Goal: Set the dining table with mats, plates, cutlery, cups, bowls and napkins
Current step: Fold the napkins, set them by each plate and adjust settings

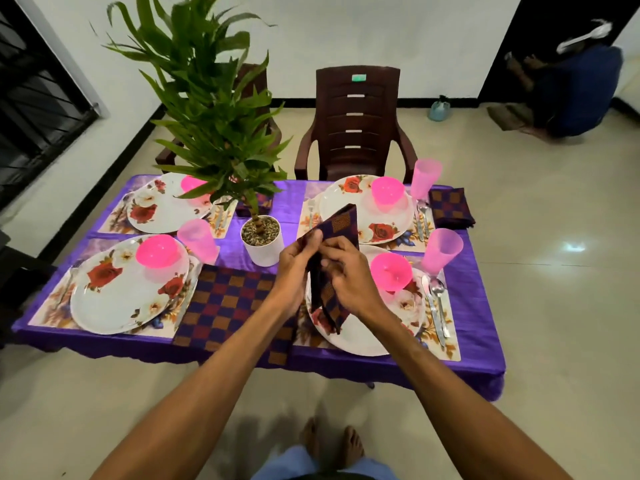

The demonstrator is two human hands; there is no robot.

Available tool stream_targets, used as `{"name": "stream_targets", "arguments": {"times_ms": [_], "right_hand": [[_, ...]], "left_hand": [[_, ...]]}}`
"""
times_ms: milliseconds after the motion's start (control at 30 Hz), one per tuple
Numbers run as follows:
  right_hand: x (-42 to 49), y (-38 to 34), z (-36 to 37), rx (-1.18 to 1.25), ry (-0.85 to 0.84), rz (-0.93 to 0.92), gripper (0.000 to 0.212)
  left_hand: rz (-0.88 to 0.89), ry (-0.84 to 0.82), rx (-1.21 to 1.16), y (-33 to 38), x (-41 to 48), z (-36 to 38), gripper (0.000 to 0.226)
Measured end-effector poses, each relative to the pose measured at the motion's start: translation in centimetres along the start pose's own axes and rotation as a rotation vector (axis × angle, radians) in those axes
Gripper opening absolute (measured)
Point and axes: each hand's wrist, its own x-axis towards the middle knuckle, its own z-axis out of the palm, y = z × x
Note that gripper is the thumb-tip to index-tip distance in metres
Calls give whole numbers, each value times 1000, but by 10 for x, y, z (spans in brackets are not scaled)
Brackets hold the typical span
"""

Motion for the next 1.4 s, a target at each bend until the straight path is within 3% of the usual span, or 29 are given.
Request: {"name": "stream_targets", "arguments": {"times_ms": [133, 200, 333, 367, 467, 567, 700, 833, 1000, 1133, 1233, 1300, 1400], "right_hand": [[4, 6, -5, 23, -60, -16, 42], [7, 4, -10, 158, -26, 64, 41], [15, 15, -30, 259, 320, 262, 39], [17, 21, -36, 302, 304, 330, 50], [24, 34, -48, 459, 39, 406, 76], [25, 33, -50, 623, -141, 353, 56], [23, 30, -49, 754, -68, 420, 40], [20, 39, -48, 785, 36, 495, 40], [15, 47, -62, 848, -74, 507, 49], [15, 49, -81, 907, -180, 491, 48], [22, 45, -84, 903, -141, 451, 47], [27, 42, -82, 911, -116, 422, 51], [25, 40, -86, 963, -113, 391, 48]], "left_hand": [[24, -35, 26, 2, 3, -3, 14], [7, -21, 2, 6, 8, -6, 16], [-30, -12, 67, 23, 15, -12, 19], [-38, -16, 62, 29, 16, -11, 18], [-56, -84, 71, 49, 19, -8, 22], [-81, -149, 59, 64, 23, 0, 21], [-202, -196, 6, 69, 29, -3, 30], [-328, -311, 113, 24, 24, -22, 39], [-142, -247, 211, 6, 25, -28, 41], [83, -235, 334, 17, 29, -28, 29], [252, -261, 352, 19, 30, -23, 45], [279, -209, 298, 16, 32, -19, 48], [269, -134, 232, 14, 37, -17, 34]]}}
